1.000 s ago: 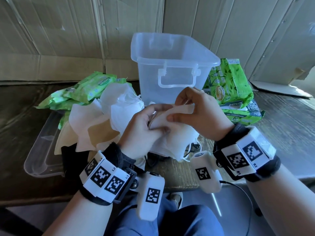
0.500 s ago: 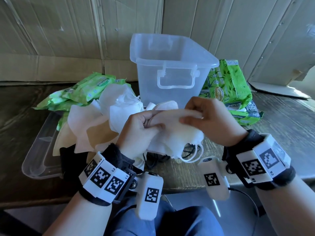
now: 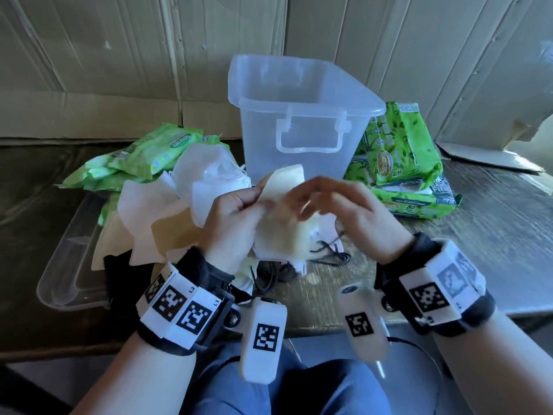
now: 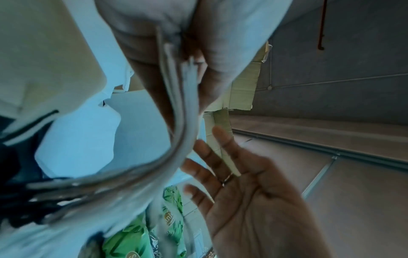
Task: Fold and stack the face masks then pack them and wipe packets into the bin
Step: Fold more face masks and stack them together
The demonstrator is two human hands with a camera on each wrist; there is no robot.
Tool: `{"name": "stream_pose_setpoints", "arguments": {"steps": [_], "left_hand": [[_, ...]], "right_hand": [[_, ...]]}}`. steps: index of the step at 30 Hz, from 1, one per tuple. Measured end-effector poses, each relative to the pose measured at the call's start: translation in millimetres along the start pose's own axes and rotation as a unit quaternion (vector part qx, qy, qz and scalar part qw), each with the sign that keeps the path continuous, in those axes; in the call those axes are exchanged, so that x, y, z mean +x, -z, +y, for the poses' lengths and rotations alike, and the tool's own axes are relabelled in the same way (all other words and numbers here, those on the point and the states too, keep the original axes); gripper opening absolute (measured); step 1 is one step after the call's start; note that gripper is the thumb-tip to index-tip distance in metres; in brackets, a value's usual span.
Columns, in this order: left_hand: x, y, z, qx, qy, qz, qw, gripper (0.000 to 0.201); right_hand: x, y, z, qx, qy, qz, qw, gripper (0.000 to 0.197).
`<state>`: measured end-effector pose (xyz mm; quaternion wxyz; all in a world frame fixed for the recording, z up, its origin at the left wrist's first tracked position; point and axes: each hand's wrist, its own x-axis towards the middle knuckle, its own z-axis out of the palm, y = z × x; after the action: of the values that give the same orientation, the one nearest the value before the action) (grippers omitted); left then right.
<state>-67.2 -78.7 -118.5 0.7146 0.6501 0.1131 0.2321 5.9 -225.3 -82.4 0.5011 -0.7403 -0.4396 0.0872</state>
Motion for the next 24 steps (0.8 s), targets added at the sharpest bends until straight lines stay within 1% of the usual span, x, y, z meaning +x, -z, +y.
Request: {"name": "stream_pose_setpoints", "arguments": {"steps": [1,2,4,7,8,10,11,12,15,17,19,20,21,23,24], "left_hand": [[-0.2,1.1,-0.7,0.005,-0.002,-0.003,1.0,0.031],[-0.5,1.6,-1.2,0.005,-0.004,-0.013,1.0,0.033],[-2.2,1.0,2.4,-0.005,-0.007,-0.035,0.999,0.035],[-3.0,-2.4,6.1,-0.014,-0.012,-0.061,0.998,0.039],[-3.1,-3.2,5.8,-0.012,-0.014,-0.062,0.998,0.039],[-3.3,-3.9,5.7,-0.003,-0.021,-0.062,0.998,0.029],[-3.6,-3.9,5.5,0.006,-0.027,-0.063,0.998,0.024],[-3.8,-4.0,5.3,0.019,-0.035,-0.067,0.997,0.025],[-4.8,-3.7,4.9,0.039,-0.055,-0.102,0.992,0.038],[-5.4,-3.3,4.1,0.04,-0.08,-0.116,0.989,0.052],[-7.1,-2.3,6.0,0.028,-0.115,-0.12,0.986,0.063],[-7.8,-1.5,7.1,0.02,-0.133,-0.119,0.984,0.066],[-7.5,-0.2,7.8,0.021,-0.151,-0.112,0.982,0.068],[-5.9,2.7,8.9,0.049,-0.175,-0.086,0.98,0.062],[-4.6,5.5,8.3,0.058,-0.169,-0.073,0.981,0.055]], "right_hand": [[2.4,4.0,3.6,-0.005,-0.006,0.037,0.999,0.019],[4.3,7.2,7.8,-0.035,-0.011,0.061,0.997,0.019],[6.5,9.1,14.4,-0.074,-0.021,0.065,0.995,0.026],[6.4,6.5,10.1,-0.053,-0.019,0.071,0.996,0.03],[7.2,6.6,8.3,-0.037,-0.022,0.08,0.996,0.034],[8.1,7.6,7.4,-0.032,-0.021,0.08,0.996,0.041],[8.6,7.4,7.2,-0.038,-0.016,0.075,0.996,0.041],[9.3,6.8,6.7,-0.039,-0.011,0.071,0.997,0.039],[13.9,1.4,8.4,-0.026,-0.002,0.085,0.996,0.037],[15.9,-3.0,8.9,-0.021,-0.005,0.121,0.992,0.041],[15.9,-5.8,9.7,-0.022,-0.021,0.144,0.989,0.051],[15.1,-6.8,9.6,-0.032,-0.031,0.13,0.991,0.059],[14.1,-7.2,10.2,-0.034,-0.041,0.093,0.994,0.068],[11.7,-7.6,10.0,0.014,-0.063,-0.007,0.998,0.084],[10.9,-6.5,9.2,0.045,-0.078,-0.043,0.995,0.085]]}}
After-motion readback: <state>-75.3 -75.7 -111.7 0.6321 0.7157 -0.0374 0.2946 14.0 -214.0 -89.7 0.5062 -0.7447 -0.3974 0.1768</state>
